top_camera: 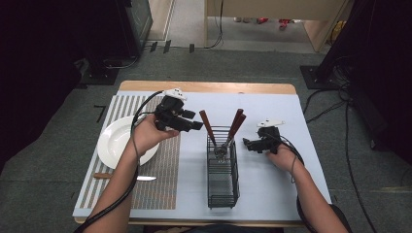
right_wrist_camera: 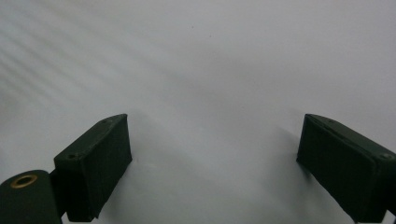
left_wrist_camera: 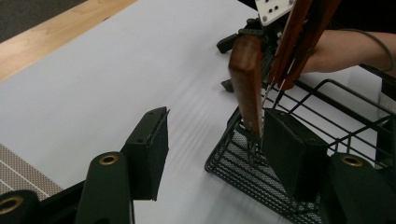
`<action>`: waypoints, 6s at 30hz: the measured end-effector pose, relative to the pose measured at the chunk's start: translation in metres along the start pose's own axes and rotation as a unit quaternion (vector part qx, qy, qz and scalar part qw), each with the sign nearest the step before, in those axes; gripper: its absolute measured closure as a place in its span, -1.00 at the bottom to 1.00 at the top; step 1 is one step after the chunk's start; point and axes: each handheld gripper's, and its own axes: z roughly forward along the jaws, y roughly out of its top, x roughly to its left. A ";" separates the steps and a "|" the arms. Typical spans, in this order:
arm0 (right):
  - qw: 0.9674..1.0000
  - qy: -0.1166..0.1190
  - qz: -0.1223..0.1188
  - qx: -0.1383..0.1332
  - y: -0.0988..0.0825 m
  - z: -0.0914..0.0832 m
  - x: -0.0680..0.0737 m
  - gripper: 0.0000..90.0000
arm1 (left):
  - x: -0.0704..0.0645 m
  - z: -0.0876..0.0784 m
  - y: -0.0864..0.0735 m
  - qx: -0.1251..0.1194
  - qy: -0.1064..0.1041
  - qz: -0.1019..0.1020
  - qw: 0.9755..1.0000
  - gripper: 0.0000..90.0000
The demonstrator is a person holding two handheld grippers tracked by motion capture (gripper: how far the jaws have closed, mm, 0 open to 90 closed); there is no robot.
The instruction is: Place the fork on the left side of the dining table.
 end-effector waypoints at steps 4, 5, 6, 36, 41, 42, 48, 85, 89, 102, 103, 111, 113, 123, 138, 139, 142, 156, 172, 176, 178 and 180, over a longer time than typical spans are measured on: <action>1.000 0.000 0.001 0.000 0.000 0.000 0.000 -0.80 | -0.001 -0.001 0.004 0.000 -0.002 0.006 1.000 -0.03; 1.000 0.000 0.001 0.000 0.000 0.000 0.000 -0.80 | -0.002 -0.001 0.005 -0.002 -0.003 0.007 1.000 -0.03; 1.000 0.000 0.000 0.000 0.000 0.000 0.000 -0.80 | -0.002 -0.002 0.008 -0.004 -0.005 0.010 1.000 -0.02; 1.000 0.000 -0.001 -0.002 0.000 0.000 0.000 -0.80 | 0.005 0.004 0.036 0.032 -0.092 0.002 0.995 0.74; 1.000 0.000 0.000 -0.001 0.000 0.000 0.000 -0.80 | 0.002 0.001 0.037 0.030 -0.104 -0.010 0.994 0.81; 1.000 0.000 0.000 -0.001 0.000 0.000 0.000 -0.80 | 0.000 -0.001 0.037 0.030 -0.101 -0.009 0.994 0.81; 1.000 0.000 0.000 -0.001 0.000 0.000 0.000 -0.80 | -0.011 -0.012 0.041 0.013 -0.087 0.011 0.996 0.81; 1.000 -0.001 0.000 -0.001 0.000 0.000 0.001 -0.80 | -0.023 -0.083 0.047 -0.090 -0.057 0.015 0.994 0.82; 1.000 -0.001 0.000 -0.001 0.000 0.000 0.001 -0.80 | -0.022 -0.090 0.046 -0.097 -0.052 0.015 0.994 0.82; 1.000 -0.001 0.001 -0.001 0.000 0.000 0.001 -0.80 | -0.013 -0.120 0.038 -0.138 -0.025 0.004 0.990 0.82; 1.000 -0.001 0.001 -0.001 0.000 0.000 0.001 -0.80 | -0.013 -0.120 0.038 -0.138 -0.025 0.004 0.990 0.82; 1.000 0.000 0.001 -0.002 0.000 0.000 0.001 -0.80 | 0.012 -0.123 0.037 -0.134 0.007 -0.013 0.991 0.82; 1.000 0.000 0.001 -0.002 0.000 0.000 0.000 -0.80 | 0.022 -0.120 0.038 -0.128 0.016 -0.016 0.992 0.82; 1.000 0.000 0.002 -0.002 0.000 0.000 0.001 -0.80 | 0.065 -0.116 0.034 -0.131 0.044 -0.046 0.989 0.82; 1.000 -0.001 0.001 -0.002 0.000 0.000 0.001 -0.80 | 0.097 -0.115 0.013 -0.142 0.075 -0.078 0.984 0.82; 1.000 -0.001 0.002 -0.001 0.000 0.000 0.001 -0.80 | 0.099 -0.114 0.011 -0.142 0.075 -0.081 0.984 0.82; 1.000 -0.001 0.001 -0.002 0.000 0.000 0.001 -0.80 | 0.106 -0.110 0.005 -0.139 0.080 -0.089 0.983 0.82; 1.000 -0.001 0.002 -0.001 0.000 0.000 0.001 -0.80 | 0.147 -0.098 -0.027 -0.140 0.124 -0.140 0.972 0.82; 1.000 0.000 0.002 0.000 0.000 0.000 0.001 -0.80 | 0.184 -0.112 -0.069 -0.149 0.165 -0.223 0.949 0.82; 1.000 0.000 0.002 -0.001 0.000 0.000 0.001 -0.80 | 0.187 -0.115 -0.073 -0.148 0.163 -0.232 0.948 0.81; 1.000 0.000 0.002 -0.001 0.000 0.000 0.001 -0.80 | 0.188 -0.116 -0.074 -0.147 0.161 -0.236 0.947 0.81; 1.000 0.000 0.002 -0.001 0.000 0.000 0.001 -0.80 | 0.193 -0.119 -0.080 -0.138 0.160 -0.249 0.945 0.79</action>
